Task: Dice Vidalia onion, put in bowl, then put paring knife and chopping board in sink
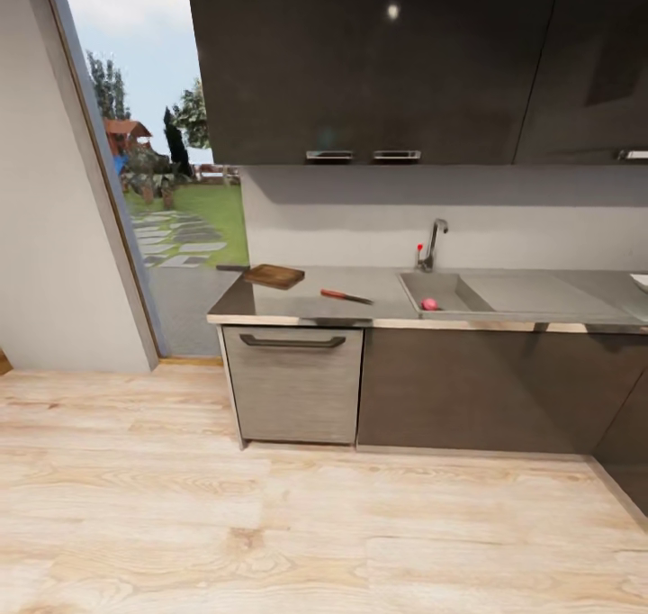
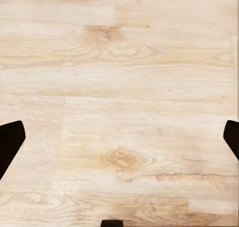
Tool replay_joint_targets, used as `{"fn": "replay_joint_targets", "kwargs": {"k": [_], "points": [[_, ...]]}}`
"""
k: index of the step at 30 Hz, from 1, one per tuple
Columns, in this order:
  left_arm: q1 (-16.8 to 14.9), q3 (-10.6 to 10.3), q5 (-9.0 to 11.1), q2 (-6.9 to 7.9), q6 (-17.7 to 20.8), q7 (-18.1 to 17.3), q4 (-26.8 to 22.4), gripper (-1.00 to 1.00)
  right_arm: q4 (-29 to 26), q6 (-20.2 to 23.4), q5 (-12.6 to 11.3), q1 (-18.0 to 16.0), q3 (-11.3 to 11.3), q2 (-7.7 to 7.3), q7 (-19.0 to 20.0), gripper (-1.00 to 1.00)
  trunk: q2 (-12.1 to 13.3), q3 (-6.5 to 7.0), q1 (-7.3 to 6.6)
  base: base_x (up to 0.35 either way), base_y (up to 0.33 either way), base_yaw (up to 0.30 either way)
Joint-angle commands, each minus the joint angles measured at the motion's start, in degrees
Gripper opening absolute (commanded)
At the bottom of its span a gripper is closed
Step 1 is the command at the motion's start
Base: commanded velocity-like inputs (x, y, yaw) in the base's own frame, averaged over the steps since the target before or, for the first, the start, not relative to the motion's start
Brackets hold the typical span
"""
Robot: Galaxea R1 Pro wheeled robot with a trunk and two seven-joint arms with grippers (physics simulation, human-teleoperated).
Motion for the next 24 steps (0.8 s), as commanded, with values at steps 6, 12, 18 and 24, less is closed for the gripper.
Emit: {"fn": "replay_joint_targets", "kwargs": {"k": [6,12,18,24], "points": [[0.0,-0.1,0.2,0.05,-5.9,0.1,-3.4,1.0,0.3,-0.2,0.0,0.0,0.0,0.06,0.0,1.0,2.4,1.03,-1.32,0.0,0.0,0.0],[0.1,-0.2,0.2,0.13,-7.4,0.1,-6.0,1.0,0.5,-0.2,0.0,0.0,0.0,0.07,0.0,1.0,4.8,2.11,-2.64,0.0,0.0,0.0],[0.2,-0.2,0.2,0.34,-7.8,0.0,-9.5,1.0,0.6,-0.2,0.0,0.0,0.0,0.08,0.0,1.0,7.2,3.19,-3.96,0.0,0.0,0.0],[0.5,-0.2,0.2,0.33,-9.7,0.0,-11.7,1.0,0.9,-0.2,0.0,0.0,0.0,0.08,0.0,1.0,9.6,4.26,-5.27,0.0,0.0,0.0]]}}
